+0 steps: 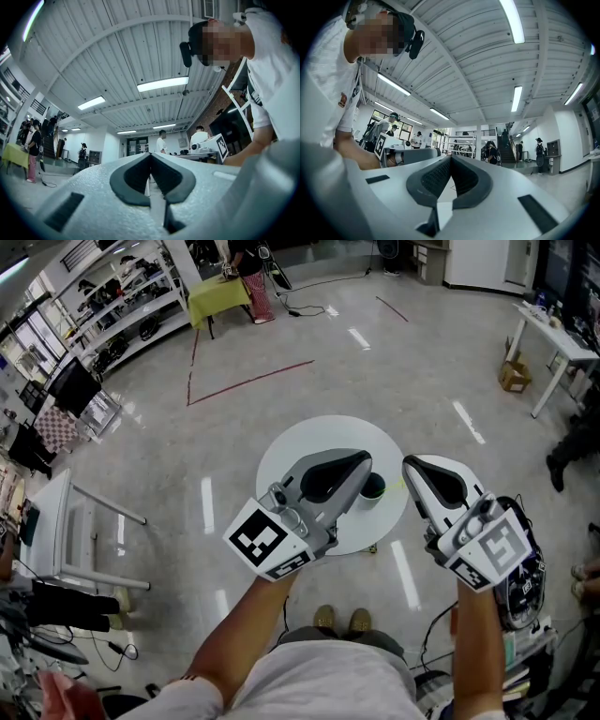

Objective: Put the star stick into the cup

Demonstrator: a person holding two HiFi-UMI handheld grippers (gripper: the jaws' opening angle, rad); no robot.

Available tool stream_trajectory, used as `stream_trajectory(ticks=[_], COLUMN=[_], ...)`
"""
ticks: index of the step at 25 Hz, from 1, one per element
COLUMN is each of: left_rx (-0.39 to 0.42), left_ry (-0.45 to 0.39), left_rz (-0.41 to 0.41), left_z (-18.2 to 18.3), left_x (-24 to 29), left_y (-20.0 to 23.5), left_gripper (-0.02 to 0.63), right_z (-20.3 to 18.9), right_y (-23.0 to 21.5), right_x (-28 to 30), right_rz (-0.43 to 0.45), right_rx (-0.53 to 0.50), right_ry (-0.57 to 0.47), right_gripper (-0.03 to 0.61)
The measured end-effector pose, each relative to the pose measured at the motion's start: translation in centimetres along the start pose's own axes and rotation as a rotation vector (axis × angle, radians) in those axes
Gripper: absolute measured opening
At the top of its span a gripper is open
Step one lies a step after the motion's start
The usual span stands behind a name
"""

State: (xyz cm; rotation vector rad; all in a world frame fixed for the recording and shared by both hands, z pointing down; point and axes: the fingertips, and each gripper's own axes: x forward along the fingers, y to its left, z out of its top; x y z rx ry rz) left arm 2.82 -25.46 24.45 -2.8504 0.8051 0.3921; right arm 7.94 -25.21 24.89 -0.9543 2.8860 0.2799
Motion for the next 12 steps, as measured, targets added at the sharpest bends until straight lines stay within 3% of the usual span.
stream_trajectory(ticks=[12], left_rx=[-0.012], left_ry=[0.015], left_rz=[-0.012], left_z=[-0.1], left_x=[1.1], left_y=[2.7], left_gripper=[0.015], right_z=[-0.2], right_y=[-2.1], right_x=[2.2], right_rz=[-0.009], right_rx=[0.011], right_ry=[0.019], right_gripper=[0.011])
